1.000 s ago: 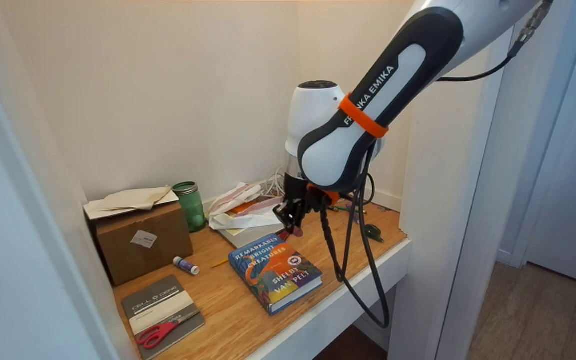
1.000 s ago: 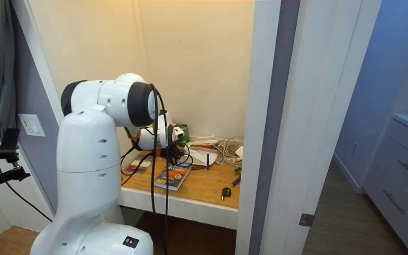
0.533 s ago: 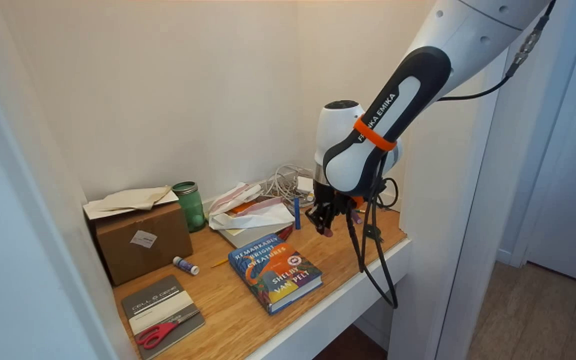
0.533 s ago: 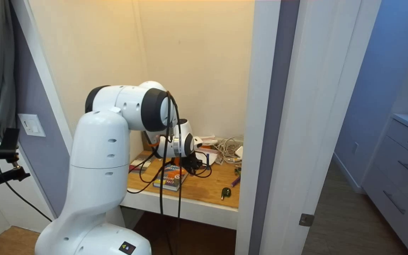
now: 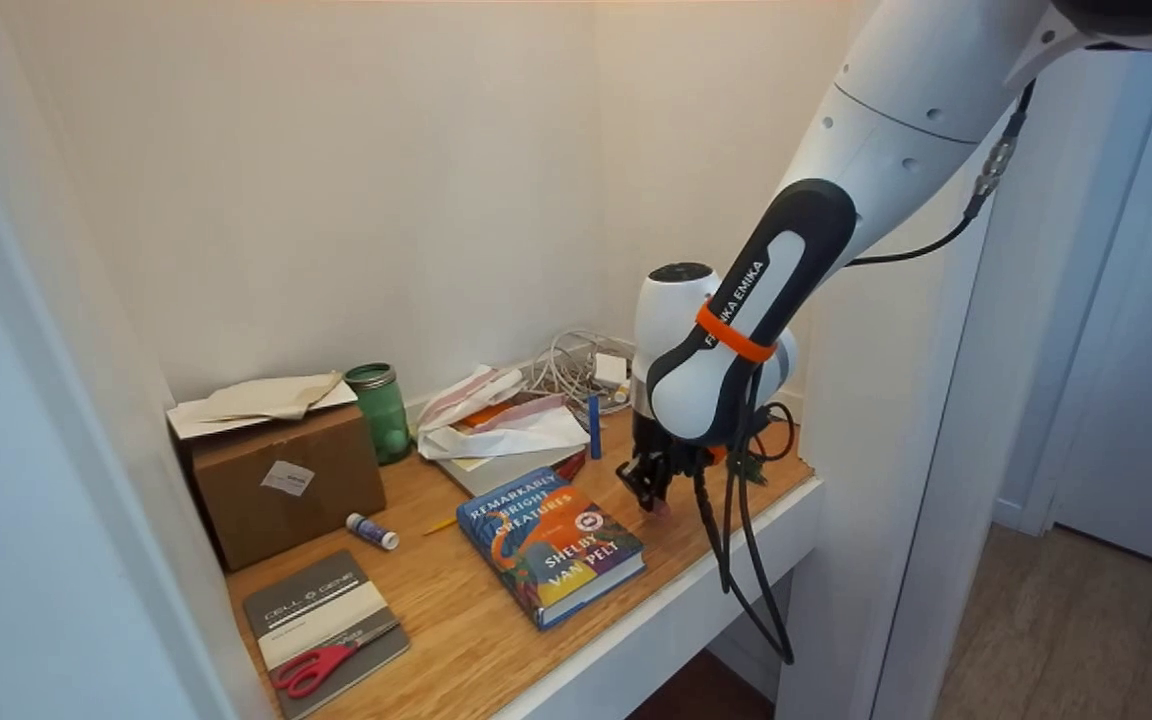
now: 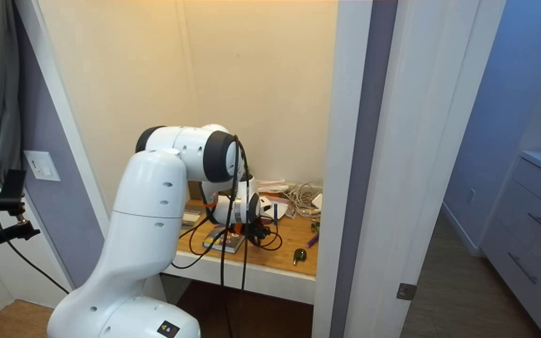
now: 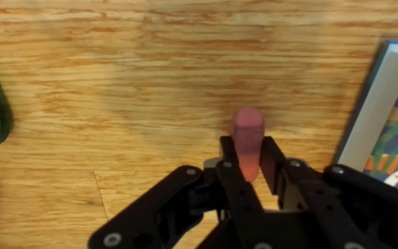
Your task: Move the purple object to the right, open the book, put the purple object inside then close the book
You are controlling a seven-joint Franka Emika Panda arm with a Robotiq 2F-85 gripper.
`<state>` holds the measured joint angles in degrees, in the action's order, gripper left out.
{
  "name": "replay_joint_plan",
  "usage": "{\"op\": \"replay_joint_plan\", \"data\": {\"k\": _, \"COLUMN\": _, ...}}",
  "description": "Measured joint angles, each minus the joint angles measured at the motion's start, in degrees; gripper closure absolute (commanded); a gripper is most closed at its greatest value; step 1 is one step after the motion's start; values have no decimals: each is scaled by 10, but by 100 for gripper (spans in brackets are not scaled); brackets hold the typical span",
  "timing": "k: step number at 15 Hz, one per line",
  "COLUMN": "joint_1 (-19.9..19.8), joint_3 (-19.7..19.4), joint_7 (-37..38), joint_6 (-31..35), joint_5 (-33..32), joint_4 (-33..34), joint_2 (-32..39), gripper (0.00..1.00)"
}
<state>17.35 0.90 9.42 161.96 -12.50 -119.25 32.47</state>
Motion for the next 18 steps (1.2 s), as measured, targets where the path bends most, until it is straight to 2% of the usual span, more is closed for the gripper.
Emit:
{"op": "replay_joint_plan", "data": {"k": 2, "joint_1": 0, "joint_3": 0, "joint_7": 0, "joint_6": 6, "joint_5": 1, "joint_4": 7, "joint_2": 13, "gripper": 39}}
{"op": "replay_joint_plan", "data": {"k": 7, "joint_1": -9, "joint_3": 12, "joint_7": -2, "joint_6": 6, "joint_5": 30, "joint_4": 20, "joint_2": 13, "gripper": 4}}
{"op": "replay_joint_plan", "data": {"k": 8, "joint_1": -17, "joint_3": 23, "joint_7": -6, "joint_6": 6, "joint_5": 44, "joint_4": 21, "joint_2": 11, "gripper": 1}}
{"op": "replay_joint_plan", "data": {"k": 13, "joint_1": -93, "joint_3": 110, "joint_7": -64, "joint_6": -11, "joint_5": 139, "joint_4": 25, "joint_2": 1, "gripper": 0}}
{"op": "replay_joint_plan", "data": {"k": 18, "joint_1": -168, "joint_3": 195, "joint_7": -138, "joint_6": -62, "joint_5": 244, "joint_4": 27, "joint_2": 2, "gripper": 0}}
